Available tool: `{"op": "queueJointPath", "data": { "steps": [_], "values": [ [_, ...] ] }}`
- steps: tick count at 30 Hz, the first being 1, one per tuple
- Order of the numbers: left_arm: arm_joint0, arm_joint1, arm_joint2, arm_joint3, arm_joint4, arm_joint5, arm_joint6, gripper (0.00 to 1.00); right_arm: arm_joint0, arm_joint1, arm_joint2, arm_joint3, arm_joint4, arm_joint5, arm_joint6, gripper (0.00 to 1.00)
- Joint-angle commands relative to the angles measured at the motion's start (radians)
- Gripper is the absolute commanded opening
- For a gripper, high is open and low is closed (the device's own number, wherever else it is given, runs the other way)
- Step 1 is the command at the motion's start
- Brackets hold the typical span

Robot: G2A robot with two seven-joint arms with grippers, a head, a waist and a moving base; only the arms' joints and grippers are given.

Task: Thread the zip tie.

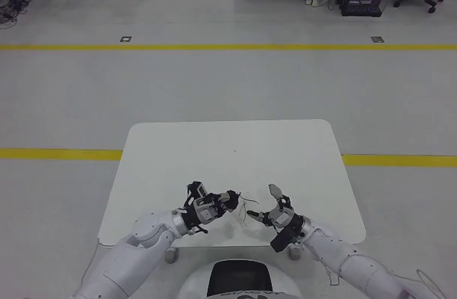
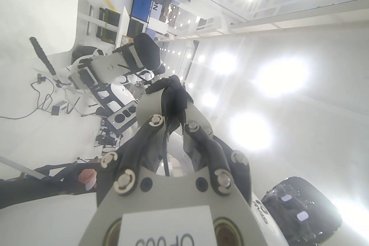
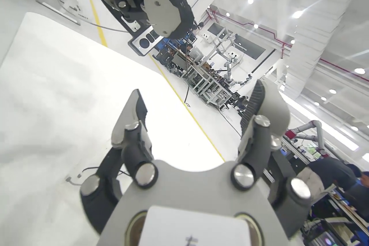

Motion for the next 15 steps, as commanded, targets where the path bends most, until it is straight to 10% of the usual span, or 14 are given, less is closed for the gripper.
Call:
{"op": "queueJointPath", "data": {
  "steps": [1, 3, 5, 15],
  "values": [
    [-0.001, 0.0, 0.002, 0.0, 0.002, 0.0, 0.001, 0.0, 0.008, -0.002, -0.009, -0.008, 0.0, 0.0, 0.013, 1.0],
    [-0.002, 0.0, 0.003, 0.001, 0.003, 0.0, 0.001, 0.0, 0.02, -0.004, -0.023, -0.01, 0.0, 0.0, 0.026, 0.91],
    [-0.002, 0.0, 0.003, 0.001, 0.004, 0.0, 0.001, 0.0, 0.029, -0.005, -0.034, -0.012, 0.0, 0.0, 0.03, 0.47],
    [-0.007, 0.001, 0.002, 0.006, 0.003, 0.006, -0.004, 0.0, 0.051, -0.013, -0.062, -0.005, 0.0, 0.0, 0.044, 0.07]
  ]
}}
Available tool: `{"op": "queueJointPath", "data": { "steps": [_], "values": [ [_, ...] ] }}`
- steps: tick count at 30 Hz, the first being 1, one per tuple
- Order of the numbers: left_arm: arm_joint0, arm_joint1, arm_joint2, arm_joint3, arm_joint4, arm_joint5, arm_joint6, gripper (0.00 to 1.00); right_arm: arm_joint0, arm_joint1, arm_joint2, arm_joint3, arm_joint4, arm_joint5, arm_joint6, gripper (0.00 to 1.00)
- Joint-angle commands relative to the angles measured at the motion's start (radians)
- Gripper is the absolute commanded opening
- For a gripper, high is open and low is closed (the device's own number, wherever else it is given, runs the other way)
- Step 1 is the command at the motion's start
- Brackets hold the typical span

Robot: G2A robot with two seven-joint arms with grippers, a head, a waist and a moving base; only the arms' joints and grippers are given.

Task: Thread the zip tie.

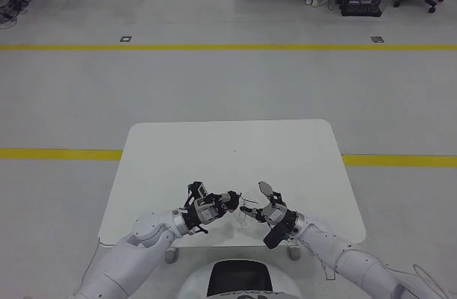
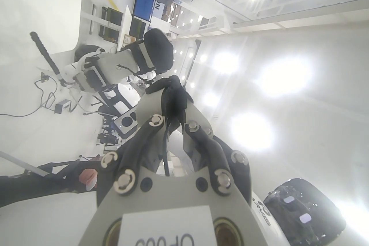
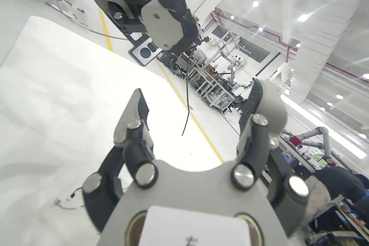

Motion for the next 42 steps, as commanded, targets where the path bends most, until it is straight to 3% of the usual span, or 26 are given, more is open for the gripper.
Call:
{"op": "queueJointPath", "data": {
  "steps": [1, 5, 41, 42],
  "values": [
    [-0.001, 0.0, -0.001, 0.002, -0.002, 0.0, -0.001, 0.0, 0.006, -0.001, -0.006, 0.005, 0.0, 0.0, 0.001, 0.05],
    [-0.001, 0.0, -0.001, 0.003, -0.001, 0.001, -0.001, 0.0, 0.014, -0.002, -0.017, 0.011, 0.0, 0.0, -0.002, 0.0],
    [-0.002, 0.001, 0.001, 0.006, -0.007, -0.001, 0.006, 0.0, 0.042, -0.005, -0.066, 0.039, 0.0, 0.0, -0.027, 0.0],
    [-0.002, 0.001, 0.001, 0.006, -0.006, -0.001, 0.006, 0.0, 0.042, -0.006, -0.065, 0.04, 0.0, 0.0, -0.028, 0.08]
  ]
}}
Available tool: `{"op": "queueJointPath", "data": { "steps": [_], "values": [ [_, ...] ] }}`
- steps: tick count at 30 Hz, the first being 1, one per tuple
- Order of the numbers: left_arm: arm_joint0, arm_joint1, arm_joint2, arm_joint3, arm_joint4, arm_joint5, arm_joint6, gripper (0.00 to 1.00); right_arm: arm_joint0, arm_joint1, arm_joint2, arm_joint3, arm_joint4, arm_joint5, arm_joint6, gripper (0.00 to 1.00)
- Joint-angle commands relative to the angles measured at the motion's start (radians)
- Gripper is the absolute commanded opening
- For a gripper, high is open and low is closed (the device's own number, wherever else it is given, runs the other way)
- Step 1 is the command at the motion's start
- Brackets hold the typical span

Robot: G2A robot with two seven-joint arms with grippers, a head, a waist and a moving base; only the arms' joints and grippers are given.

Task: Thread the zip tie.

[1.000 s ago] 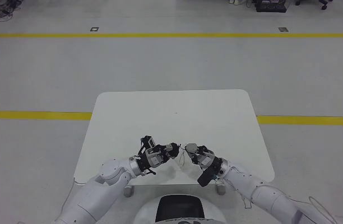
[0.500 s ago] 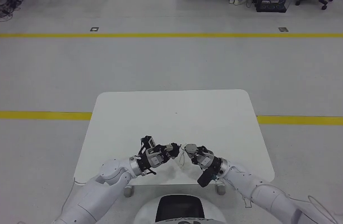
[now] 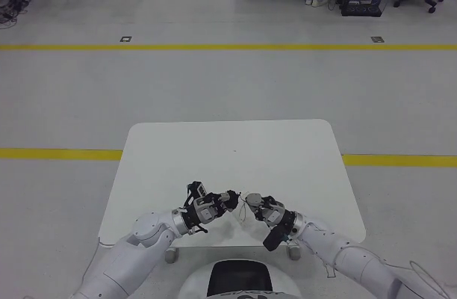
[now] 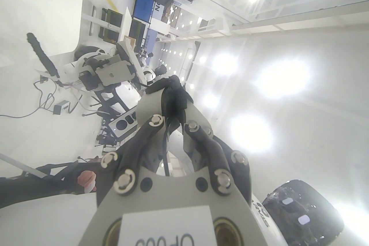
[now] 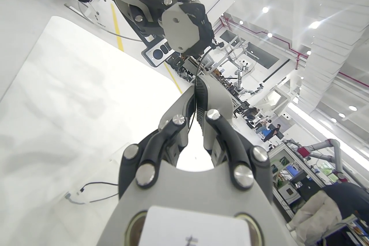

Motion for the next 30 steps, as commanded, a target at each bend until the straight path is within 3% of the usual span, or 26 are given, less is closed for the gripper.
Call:
{"op": "queueJointPath", "data": {
  "steps": [1, 5, 12, 30],
  "values": [
    [0.0, 0.0, 0.0, 0.0, 0.001, 0.0, 0.0, 0.0, -0.001, 0.0, 0.001, 0.001, 0.0, 0.0, -0.002, 0.14],
    [0.0, 0.0, 0.002, 0.001, 0.002, 0.001, 0.0, 0.0, -0.004, -0.001, 0.007, 0.001, 0.0, 0.0, -0.004, 0.15],
    [-0.001, 0.0, 0.003, 0.003, 0.003, 0.002, 0.002, 0.0, -0.005, -0.002, 0.009, 0.003, 0.0, 0.0, -0.007, 0.0],
    [-0.007, -0.001, 0.008, 0.009, -0.001, 0.004, 0.004, 0.0, 0.008, -0.001, -0.008, 0.015, 0.0, 0.0, -0.007, 0.0]
  ]
}}
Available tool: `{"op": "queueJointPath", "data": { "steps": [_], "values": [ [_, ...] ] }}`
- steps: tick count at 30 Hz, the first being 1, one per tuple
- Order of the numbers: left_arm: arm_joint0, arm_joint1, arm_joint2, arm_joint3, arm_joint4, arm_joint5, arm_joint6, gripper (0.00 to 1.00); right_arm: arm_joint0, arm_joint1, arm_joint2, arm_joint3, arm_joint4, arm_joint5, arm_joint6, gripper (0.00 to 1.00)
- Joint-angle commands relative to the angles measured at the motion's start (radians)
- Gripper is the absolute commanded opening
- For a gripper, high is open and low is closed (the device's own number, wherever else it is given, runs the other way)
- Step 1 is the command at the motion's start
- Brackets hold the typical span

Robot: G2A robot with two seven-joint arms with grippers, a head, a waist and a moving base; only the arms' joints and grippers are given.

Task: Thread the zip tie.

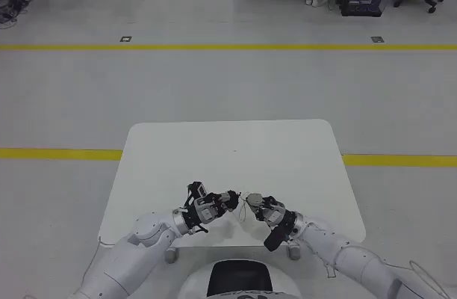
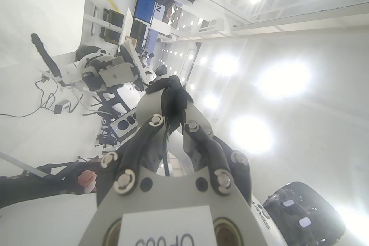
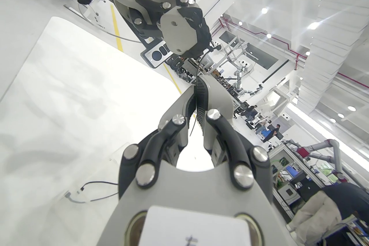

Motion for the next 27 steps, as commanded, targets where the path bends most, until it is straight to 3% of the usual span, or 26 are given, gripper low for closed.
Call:
{"op": "queueJointPath", "data": {
  "steps": [1, 17, 27],
  "values": [
    [-0.001, 0.0, 0.0, 0.001, -0.001, 0.0, 0.0, 0.0, 0.009, 0.001, -0.011, 0.005, 0.0, 0.0, 0.006, 0.0],
    [-0.004, -0.001, 0.003, 0.006, -0.005, -0.002, 0.001, 0.0, 0.055, 0.004, -0.089, 0.01, 0.0, 0.0, 0.051, 0.0],
    [-0.002, 0.0, -0.008, 0.008, -0.019, -0.01, -0.003, 0.0, 0.041, 0.005, -0.067, 0.008, 0.0, 0.0, 0.052, 0.0]
  ]
}}
